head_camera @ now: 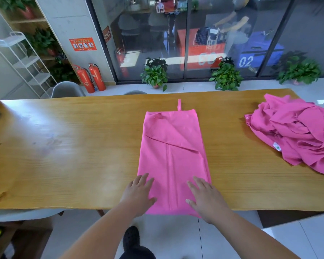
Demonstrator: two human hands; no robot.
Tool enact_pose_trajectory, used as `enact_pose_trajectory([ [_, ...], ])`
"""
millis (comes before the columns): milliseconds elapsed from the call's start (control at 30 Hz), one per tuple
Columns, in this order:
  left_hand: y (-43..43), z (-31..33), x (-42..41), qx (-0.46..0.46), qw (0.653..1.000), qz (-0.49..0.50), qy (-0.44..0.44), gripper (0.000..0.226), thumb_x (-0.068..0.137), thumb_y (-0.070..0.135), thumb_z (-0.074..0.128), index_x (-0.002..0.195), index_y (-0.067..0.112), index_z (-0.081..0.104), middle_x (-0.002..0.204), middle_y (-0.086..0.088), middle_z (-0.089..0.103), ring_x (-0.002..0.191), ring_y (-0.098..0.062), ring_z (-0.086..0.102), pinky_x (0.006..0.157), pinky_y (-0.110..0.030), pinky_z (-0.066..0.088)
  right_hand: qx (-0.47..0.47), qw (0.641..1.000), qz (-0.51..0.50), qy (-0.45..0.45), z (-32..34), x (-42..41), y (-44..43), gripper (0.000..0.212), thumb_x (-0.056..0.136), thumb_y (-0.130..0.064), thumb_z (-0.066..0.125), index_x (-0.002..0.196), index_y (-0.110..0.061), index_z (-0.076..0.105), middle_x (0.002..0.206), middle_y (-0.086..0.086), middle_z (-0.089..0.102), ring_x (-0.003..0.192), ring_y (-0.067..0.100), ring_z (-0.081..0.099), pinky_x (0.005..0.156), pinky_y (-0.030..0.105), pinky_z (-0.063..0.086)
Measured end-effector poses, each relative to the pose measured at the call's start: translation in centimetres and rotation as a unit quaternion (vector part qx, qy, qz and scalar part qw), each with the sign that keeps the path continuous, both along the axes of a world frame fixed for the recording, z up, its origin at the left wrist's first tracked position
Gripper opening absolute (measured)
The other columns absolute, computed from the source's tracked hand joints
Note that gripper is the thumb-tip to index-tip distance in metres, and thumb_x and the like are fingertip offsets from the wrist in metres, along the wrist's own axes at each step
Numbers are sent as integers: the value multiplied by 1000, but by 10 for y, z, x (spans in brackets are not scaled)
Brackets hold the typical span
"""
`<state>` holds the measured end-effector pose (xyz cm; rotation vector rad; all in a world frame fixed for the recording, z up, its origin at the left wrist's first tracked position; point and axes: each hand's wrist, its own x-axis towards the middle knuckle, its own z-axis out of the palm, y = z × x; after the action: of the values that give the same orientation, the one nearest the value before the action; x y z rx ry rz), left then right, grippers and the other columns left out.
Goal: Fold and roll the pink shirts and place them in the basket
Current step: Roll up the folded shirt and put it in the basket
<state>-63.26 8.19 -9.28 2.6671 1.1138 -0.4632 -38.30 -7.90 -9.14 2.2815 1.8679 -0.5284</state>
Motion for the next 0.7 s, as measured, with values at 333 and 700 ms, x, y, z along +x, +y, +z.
enact_pose_trajectory([
  [333, 28, -10, -7, -14, 998, -28, -46, 73, 97, 68, 47, 160, 33, 31, 153, 4, 39, 143, -22, 39, 120, -42, 37, 43, 997, -14, -60, -17, -5, 28, 60, 103, -63, 28, 128, -26, 67, 111, 0, 64, 105, 26, 58, 93, 48, 51],
  [700, 108, -29, 19, -51, 989, 33, -132, 76, 99, 65, 46, 165, 33, 24, 176, 9, 9, 163, -18, 1, 131, -43, 16, -53, 999, -1, -15, 15, 6, 140, 91, 88, -71, -2, 169, -31, 13, 178, 1, 3, 163, 29, 0, 130, 53, 16],
])
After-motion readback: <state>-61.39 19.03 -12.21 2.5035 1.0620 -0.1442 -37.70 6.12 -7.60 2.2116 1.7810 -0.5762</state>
